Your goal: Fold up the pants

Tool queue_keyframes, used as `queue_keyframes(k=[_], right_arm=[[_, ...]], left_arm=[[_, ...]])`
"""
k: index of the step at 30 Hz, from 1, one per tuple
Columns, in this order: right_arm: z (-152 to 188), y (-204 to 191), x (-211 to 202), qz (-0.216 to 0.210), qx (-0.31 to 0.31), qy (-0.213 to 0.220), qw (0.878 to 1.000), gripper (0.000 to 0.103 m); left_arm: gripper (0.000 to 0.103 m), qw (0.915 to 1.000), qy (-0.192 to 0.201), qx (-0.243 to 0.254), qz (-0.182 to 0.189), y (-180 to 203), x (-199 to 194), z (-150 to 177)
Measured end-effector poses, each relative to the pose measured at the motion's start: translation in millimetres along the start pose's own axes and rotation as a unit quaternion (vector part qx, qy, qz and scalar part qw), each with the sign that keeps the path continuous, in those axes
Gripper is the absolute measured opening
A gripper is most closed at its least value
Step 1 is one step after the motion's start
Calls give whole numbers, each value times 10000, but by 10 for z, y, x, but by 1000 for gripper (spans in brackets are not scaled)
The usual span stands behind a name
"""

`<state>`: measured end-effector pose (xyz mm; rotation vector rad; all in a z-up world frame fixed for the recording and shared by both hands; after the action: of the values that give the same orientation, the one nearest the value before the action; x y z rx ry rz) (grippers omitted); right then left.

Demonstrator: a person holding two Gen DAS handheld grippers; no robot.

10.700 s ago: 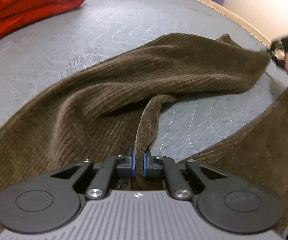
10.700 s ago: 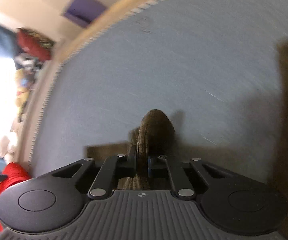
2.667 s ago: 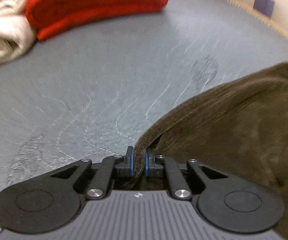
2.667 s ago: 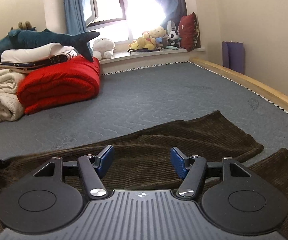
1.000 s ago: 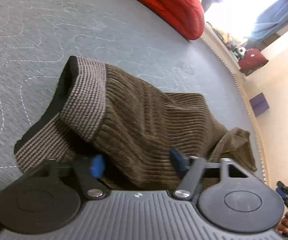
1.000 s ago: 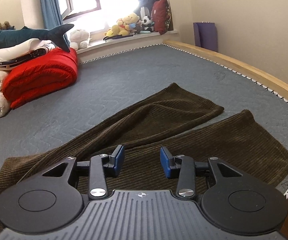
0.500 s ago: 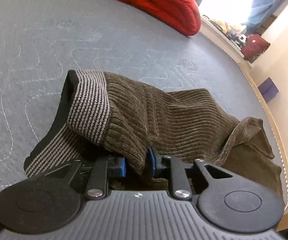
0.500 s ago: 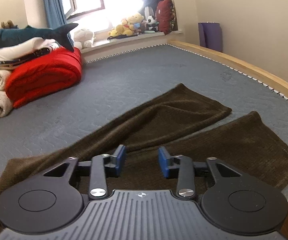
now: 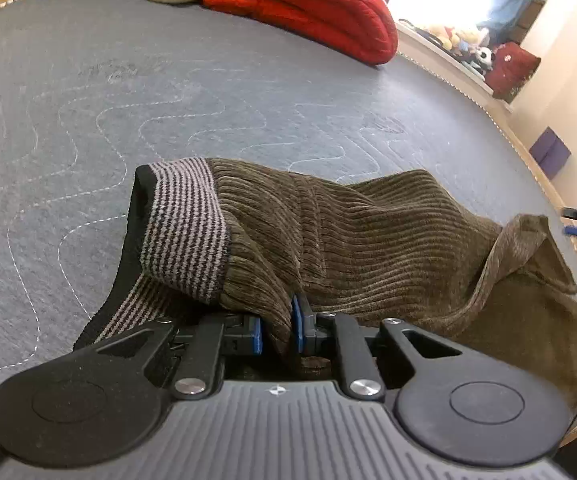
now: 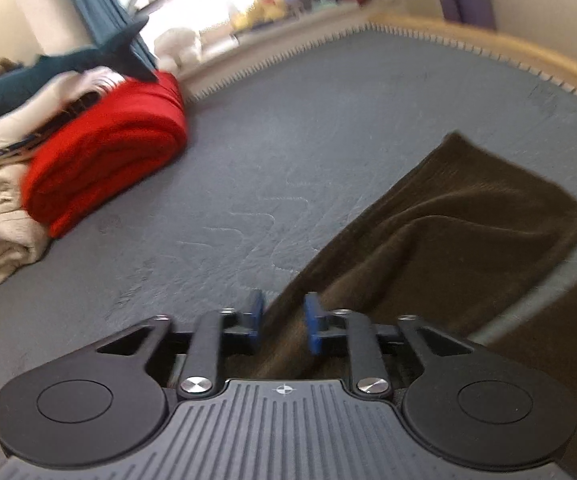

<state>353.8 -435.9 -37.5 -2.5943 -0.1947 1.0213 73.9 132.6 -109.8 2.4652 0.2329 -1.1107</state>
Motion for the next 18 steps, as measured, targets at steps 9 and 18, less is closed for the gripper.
queue_keyframes(k=[9, 18], right_arm=[[-159, 83, 1241, 960, 257, -746, 9923, 49], [-281, 4, 1201, 1264, -328, -564, 9898, 8]], left_arm=[[16, 9991, 418, -67, -32, -70, -113, -108], [13, 9976, 664, -190, 18, -65, -232, -152]])
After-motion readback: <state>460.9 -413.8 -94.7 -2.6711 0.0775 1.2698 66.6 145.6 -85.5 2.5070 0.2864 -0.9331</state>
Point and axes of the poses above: each gripper's, at about its wrist camera, not at the fingertips, and x roughly the way its jaws point, y to its right, z to its underside, the point moved 4 cm from there along x, roughly the way its jaws point
